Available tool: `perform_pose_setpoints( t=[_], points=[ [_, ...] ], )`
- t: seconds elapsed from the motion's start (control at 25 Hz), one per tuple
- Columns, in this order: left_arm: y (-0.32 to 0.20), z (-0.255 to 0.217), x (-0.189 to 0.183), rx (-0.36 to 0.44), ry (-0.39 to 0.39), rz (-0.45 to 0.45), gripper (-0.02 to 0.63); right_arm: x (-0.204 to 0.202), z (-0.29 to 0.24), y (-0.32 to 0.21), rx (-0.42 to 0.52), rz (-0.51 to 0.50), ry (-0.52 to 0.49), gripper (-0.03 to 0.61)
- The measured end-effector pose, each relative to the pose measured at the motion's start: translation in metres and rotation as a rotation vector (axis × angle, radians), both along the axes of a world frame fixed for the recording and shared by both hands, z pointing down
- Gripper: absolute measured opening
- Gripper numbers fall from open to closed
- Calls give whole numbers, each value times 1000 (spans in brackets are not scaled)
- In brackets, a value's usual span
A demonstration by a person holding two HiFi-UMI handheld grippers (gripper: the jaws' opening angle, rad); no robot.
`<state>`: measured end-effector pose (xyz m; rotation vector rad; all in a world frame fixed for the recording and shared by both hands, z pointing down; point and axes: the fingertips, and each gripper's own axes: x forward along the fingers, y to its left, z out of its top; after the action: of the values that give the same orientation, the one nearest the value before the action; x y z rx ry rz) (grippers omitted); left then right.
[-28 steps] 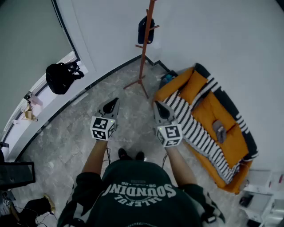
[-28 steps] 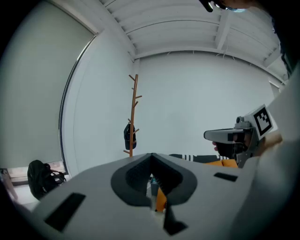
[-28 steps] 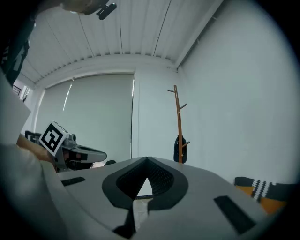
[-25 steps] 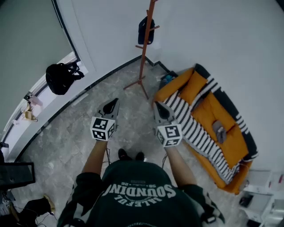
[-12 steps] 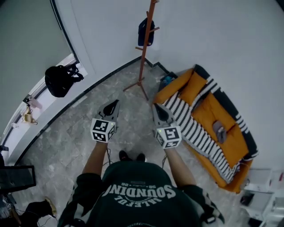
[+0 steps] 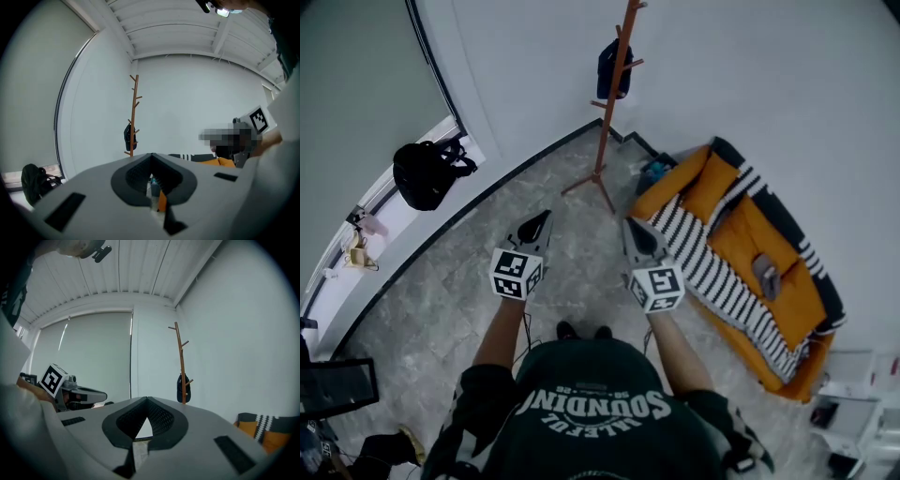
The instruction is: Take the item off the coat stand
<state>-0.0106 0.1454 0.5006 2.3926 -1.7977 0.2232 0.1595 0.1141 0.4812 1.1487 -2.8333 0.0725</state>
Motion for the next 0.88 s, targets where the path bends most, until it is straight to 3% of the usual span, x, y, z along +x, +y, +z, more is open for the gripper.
perform_pose_setpoints(
  t=[0.4, 0.88],
  points=[
    [0, 5, -27, -11, 14, 47, 0, -23, 9, 15, -25, 49, 9, -2],
    [-26, 5, -45, 0, 4, 48, 0, -38, 19, -8, -37, 44, 18, -2]
  ],
)
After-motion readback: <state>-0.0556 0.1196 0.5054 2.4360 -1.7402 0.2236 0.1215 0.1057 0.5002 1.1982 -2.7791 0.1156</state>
